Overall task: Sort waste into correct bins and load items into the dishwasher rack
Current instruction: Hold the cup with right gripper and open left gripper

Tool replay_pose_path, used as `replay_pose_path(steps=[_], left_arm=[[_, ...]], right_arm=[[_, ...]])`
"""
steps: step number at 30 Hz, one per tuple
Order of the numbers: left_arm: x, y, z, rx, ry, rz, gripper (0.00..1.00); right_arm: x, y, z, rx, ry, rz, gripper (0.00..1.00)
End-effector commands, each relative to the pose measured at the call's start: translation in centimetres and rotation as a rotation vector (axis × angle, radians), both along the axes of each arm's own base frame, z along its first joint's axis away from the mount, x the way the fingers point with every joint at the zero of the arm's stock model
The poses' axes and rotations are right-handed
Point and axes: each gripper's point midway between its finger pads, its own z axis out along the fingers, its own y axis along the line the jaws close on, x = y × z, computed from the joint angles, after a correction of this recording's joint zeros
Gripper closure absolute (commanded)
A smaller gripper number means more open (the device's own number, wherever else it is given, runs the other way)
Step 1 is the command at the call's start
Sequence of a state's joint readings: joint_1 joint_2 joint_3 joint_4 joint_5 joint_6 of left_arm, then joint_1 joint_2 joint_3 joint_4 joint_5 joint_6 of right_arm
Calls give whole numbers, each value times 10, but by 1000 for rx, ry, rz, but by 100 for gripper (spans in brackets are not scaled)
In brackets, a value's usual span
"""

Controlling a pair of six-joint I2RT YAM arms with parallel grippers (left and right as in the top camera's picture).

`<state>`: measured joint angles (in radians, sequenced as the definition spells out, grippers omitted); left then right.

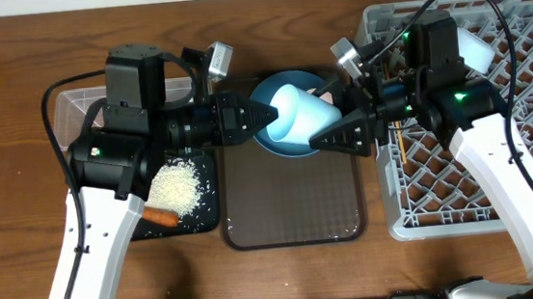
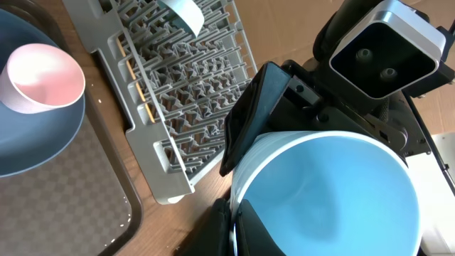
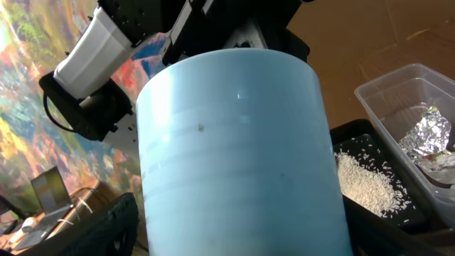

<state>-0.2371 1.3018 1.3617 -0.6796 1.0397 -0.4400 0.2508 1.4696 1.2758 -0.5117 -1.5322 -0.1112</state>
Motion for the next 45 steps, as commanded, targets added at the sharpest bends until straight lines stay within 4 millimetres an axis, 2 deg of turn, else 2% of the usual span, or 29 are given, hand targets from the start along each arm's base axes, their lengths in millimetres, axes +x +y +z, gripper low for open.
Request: replay_pose_path(steps=[1, 15, 19, 23, 28, 31, 39, 45], left_arm=[[4, 1, -2, 6, -12, 2, 94], [10, 10, -2, 1, 4, 41, 94], [10, 10, -2, 1, 4, 41, 93], [10, 10, -2, 1, 5, 41, 94], [9, 10, -4, 5, 18, 41, 93], [7, 11, -6, 9, 34, 41, 92], [-1, 12, -14, 34, 59, 24, 89], [-1, 12, -14, 36, 58, 23, 87]], right_arm=[[-10, -1, 11, 22, -11, 26, 19], [-4, -8, 11, 19, 0, -2, 21], [-2, -10, 11, 19, 0, -10, 26], [-2, -10, 11, 19, 0, -10, 38], [-1, -10, 12, 25, -29, -11, 39], [3, -12, 15, 34, -70, -20, 43], [19, -26, 15, 28, -95, -87, 45], [24, -30, 13, 17, -96, -114, 48]])
